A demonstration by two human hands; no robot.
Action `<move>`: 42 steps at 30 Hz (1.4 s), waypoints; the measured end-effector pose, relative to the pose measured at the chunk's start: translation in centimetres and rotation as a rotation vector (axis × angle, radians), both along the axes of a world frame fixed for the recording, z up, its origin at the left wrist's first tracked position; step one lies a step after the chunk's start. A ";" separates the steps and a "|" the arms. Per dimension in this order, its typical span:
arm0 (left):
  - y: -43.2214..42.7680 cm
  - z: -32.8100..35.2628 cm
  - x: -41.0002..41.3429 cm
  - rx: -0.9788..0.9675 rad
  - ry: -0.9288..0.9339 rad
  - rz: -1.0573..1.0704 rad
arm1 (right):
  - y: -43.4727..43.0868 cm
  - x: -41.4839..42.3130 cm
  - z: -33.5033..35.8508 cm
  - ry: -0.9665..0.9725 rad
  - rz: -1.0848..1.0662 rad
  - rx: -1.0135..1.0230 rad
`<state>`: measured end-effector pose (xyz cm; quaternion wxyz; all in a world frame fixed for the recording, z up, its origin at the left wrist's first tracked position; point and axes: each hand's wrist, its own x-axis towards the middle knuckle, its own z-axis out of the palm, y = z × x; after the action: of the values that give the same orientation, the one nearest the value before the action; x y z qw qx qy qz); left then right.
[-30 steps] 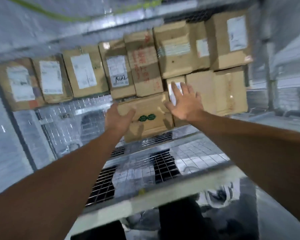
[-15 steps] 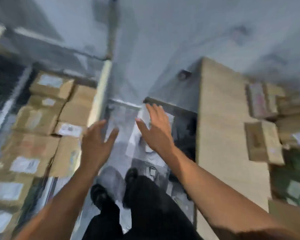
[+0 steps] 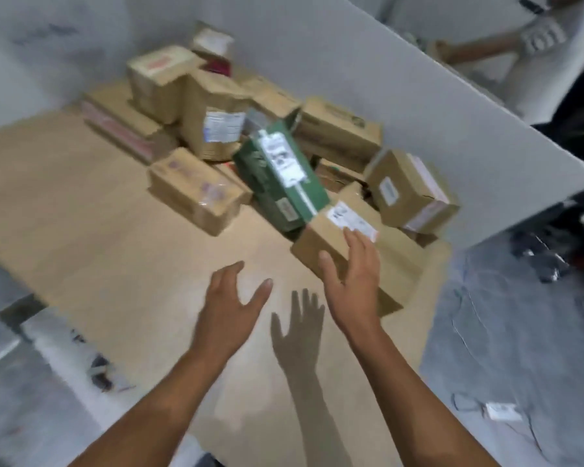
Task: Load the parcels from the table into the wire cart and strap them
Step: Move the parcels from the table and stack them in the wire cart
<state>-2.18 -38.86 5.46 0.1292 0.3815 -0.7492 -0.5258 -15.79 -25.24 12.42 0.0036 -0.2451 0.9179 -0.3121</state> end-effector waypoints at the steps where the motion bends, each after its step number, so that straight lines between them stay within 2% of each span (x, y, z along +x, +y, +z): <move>1: 1.9 0.1 -3.3 0.016 0.006 -0.038 | 1.9 -2.3 0.0 -0.009 -0.054 0.004; 5: 7.5 -0.5 -14.2 -0.113 0.032 -0.169 | 7.9 -10.1 -1.2 -0.073 -0.180 0.035; 8: 8.8 -2.0 -19.6 -0.282 -0.099 -0.247 | 10.5 -14.4 -3.2 -0.107 -0.168 0.101; 11: 9.6 -3.9 -21.2 -0.304 -0.178 -0.248 | 11.6 -18.3 -4.7 -0.104 -0.135 0.170; 14: 10.7 -5.6 -20.6 -0.207 -0.106 -0.173 | 12.1 -22.1 -5.9 -0.112 -0.124 0.219; 18: 11.4 -6.2 -20.6 0.073 0.011 -0.079 | 12.1 -24.4 -7.6 -0.118 -0.091 0.457; 22: 11.7 -5.6 -18.8 0.325 0.190 0.046 | 12.7 -22.4 -8.0 -0.270 -0.024 0.384; 27: 11.0 -4.3 -12.0 0.366 0.243 0.216 | 12.0 -14.6 -7.9 -0.516 0.082 0.165; 31: 8.9 -2.4 -3.5 0.286 0.323 0.324 | 9.3 -7.2 -6.8 -0.736 0.189 -0.044; 38: 4.2 1.5 17.0 0.126 0.412 0.610 | -1.9 9.7 -3.1 -0.667 0.593 -0.088; 42: 4.7 2.0 33.6 0.013 0.373 0.889 | -7.7 24.6 -2.4 -0.766 0.914 -0.030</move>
<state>31.44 -34.12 7.42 0.4713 0.5646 -0.4742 -0.4840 8.80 -32.91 10.01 0.4647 -0.4853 0.6483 -0.3582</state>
